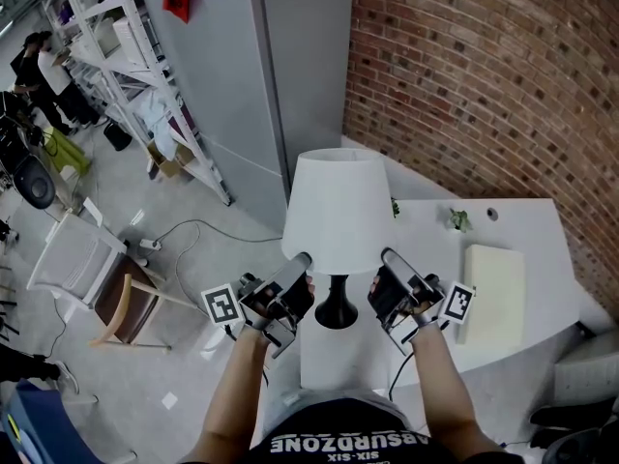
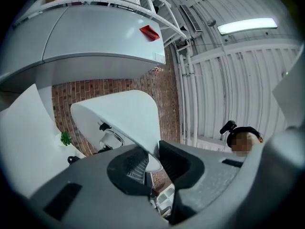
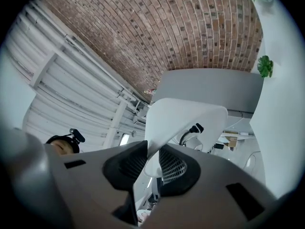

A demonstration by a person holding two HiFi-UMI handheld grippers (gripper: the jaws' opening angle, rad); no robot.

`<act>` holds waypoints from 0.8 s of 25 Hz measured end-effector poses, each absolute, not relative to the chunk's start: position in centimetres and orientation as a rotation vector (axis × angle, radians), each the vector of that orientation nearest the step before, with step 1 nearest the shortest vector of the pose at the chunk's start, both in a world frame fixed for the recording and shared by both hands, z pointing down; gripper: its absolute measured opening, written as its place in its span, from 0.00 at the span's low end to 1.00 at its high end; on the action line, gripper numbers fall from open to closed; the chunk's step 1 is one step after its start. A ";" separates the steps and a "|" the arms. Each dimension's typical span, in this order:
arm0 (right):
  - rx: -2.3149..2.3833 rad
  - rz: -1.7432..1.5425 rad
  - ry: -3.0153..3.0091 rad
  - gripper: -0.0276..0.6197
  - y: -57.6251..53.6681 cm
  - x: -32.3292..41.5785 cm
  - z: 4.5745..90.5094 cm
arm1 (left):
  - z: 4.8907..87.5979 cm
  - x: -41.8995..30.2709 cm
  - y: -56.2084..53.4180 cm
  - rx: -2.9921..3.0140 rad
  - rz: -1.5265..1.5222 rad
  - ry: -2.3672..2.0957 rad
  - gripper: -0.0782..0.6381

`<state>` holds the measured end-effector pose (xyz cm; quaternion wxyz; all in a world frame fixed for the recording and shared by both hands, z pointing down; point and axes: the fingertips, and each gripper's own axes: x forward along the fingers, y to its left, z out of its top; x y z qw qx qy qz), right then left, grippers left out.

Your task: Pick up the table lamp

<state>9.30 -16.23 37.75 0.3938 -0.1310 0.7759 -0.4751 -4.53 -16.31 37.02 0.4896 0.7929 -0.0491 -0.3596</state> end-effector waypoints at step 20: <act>-0.313 -1.132 2.022 0.16 -15.7 8.5 34.8 | 34.1 -5.3 -15.8 1.989 -0.885 -0.086 0.20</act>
